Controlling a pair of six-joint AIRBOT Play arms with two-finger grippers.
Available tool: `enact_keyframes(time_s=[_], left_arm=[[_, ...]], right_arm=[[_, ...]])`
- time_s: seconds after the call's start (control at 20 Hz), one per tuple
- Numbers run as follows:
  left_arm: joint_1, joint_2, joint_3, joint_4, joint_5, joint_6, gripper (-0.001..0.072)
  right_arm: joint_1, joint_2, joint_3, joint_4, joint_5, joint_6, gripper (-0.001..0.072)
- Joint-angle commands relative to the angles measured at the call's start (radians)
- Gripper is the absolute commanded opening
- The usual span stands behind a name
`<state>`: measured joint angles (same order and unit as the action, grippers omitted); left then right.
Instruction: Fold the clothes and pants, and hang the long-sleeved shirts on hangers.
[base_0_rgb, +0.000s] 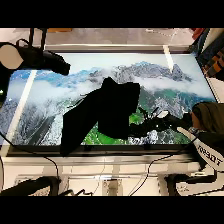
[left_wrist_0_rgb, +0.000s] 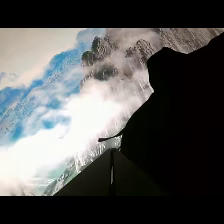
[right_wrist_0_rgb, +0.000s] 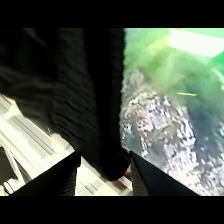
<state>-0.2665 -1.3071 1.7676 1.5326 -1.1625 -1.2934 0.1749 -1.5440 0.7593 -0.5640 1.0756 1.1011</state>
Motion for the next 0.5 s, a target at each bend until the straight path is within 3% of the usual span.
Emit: enact_keyframes(time_s=[0.0,0.1,0.35,0.45], left_arm=[[0.000,-0.025,0.000,0.000,-0.001,0.000,0.0012],[0.000,-0.043,0.000,0.000,-0.008,0.000,0.0021],[0.012,-0.053,0.000,0.035,-0.100,-0.042,0.0019],[0.058,-0.058,-0.002,0.057,-0.180,-0.047,0.0012]], right_arm=[[0.001,-0.003,0.010,0.076,0.055,-0.137,0.0382],[0.000,-0.003,0.010,0.122,0.045,-0.197,0.0382],[0.001,-0.003,0.010,0.165,-0.008,-0.199,0.0368],[0.001,-0.003,0.010,0.165,-0.010,-0.200,0.0222]])
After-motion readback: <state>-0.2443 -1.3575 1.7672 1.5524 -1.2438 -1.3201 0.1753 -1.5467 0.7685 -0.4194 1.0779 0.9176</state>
